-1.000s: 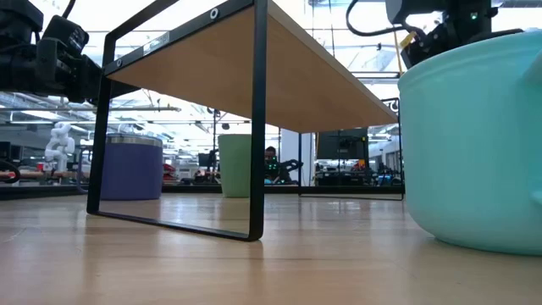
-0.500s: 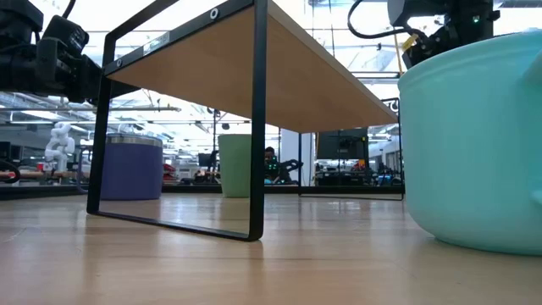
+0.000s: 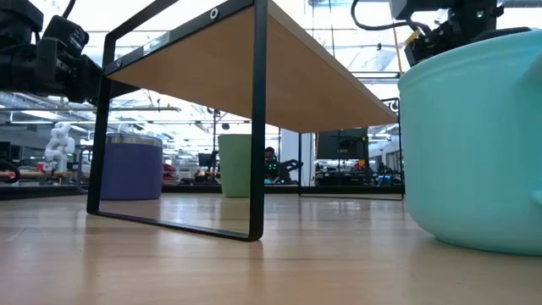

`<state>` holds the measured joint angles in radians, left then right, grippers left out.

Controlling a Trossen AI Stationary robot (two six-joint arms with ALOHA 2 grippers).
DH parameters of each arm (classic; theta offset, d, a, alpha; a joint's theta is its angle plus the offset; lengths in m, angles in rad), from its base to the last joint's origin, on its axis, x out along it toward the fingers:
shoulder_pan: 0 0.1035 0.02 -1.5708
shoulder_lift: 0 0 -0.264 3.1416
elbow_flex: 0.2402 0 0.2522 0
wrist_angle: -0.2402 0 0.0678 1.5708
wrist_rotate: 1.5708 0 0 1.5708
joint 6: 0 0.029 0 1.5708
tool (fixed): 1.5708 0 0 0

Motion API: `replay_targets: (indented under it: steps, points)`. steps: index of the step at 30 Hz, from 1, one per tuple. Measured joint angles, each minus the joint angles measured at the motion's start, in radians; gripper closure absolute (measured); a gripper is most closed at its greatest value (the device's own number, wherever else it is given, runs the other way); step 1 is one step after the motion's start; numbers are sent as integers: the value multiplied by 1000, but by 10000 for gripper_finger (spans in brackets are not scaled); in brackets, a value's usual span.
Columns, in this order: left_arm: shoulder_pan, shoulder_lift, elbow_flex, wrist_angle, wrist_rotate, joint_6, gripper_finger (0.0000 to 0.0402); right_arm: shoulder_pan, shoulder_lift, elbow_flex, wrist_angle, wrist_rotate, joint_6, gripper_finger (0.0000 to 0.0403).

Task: Stack small to large cups/mugs on shelf
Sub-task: Put the black cup on the shelf

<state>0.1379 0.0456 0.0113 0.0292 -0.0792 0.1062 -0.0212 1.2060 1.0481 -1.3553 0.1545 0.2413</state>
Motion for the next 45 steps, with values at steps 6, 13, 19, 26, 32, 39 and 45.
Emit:
replay_targets:
  steps: [6,13,19,26,32,39,45]
  points:
    - [0,0,0,0,0,0,371,0,0,-4,16,0,0,267]
    - [0,0,0,0,0,-1,371,0,0,-73,49,-1,0,315]
    - [0,0,0,0,0,-2,371,0,0,-95,52,-1,6,381]
    - [0,0,0,0,0,-2,371,2,-11,-95,44,-9,8,395]
    - [0,0,0,-1,0,-3,371,3,-15,-63,23,-50,56,399]
    - [0,0,0,-2,0,-3,371,4,-16,47,-43,-110,144,401]
    - [0,0,0,-2,0,-3,371,47,-16,180,-113,-133,223,402]
